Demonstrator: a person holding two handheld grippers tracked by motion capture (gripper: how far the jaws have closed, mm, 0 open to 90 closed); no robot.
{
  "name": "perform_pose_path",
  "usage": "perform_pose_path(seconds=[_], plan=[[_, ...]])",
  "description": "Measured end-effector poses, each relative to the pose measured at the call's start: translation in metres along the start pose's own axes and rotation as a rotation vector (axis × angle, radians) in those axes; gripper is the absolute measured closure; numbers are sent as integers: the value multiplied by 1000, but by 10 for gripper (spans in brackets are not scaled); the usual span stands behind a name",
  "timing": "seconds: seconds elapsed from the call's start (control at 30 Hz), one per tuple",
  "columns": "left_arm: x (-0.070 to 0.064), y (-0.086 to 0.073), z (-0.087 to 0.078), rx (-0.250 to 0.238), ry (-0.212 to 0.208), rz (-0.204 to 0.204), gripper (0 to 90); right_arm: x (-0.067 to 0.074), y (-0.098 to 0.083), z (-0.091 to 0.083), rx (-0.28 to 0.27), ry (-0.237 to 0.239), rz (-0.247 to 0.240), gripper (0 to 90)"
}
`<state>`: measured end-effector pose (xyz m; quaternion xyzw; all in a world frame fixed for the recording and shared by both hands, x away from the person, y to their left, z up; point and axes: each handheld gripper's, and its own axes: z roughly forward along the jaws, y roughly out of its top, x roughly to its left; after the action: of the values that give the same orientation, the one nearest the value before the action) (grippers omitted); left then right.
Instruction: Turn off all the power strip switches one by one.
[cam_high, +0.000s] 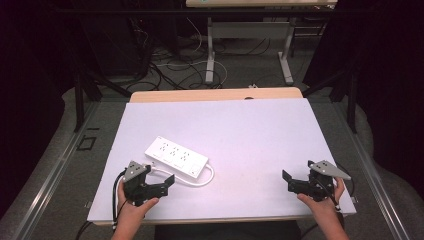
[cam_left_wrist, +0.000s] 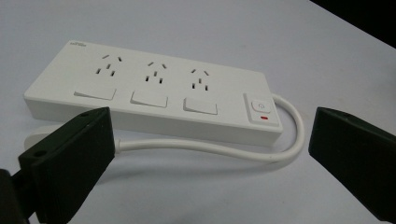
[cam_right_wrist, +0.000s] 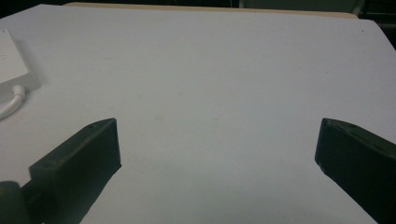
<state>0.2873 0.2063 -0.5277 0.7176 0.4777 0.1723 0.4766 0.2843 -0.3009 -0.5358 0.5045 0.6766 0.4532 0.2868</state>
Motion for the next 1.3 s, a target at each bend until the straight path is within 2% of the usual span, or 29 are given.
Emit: perform_pose_path(seconds=[0.03,0.13,0.17,0.3,0.5,0.6,0.77,0.9,1.0,1.03,1.13,1.3], plan=[[0,0,0,-1,-2,0,3,0,0,0,3,-3,-20,0],[-2,1,-1,-7,-4,9,3,3,0,-1,-4,-7,-26,0],[-3,2,-1,-11,-6,9,3,5,-1,-2,-3,-5,-46,0],[-5,3,-1,-10,-6,24,3,7,-1,-2,10,2,-46,0],[-8,6,1,-3,-10,9,3,11,-1,-3,30,11,-55,0],[-11,10,3,-8,-9,15,15,13,-2,-1,33,19,-60,0],[-18,17,6,-12,14,56,82,16,-3,1,55,38,-50,0],[-23,24,9,-11,27,63,175,18,-4,3,68,38,-65,0],[-26,30,12,5,13,65,226,20,-4,4,84,41,-62,0],[-27,31,13,6,3,53,247,20,-4,4,85,52,-67,0],[-30,36,18,22,-8,62,285,19,-4,6,83,69,-59,0],[-34,41,23,13,-15,49,315,19,-5,8,85,75,-55,11]])
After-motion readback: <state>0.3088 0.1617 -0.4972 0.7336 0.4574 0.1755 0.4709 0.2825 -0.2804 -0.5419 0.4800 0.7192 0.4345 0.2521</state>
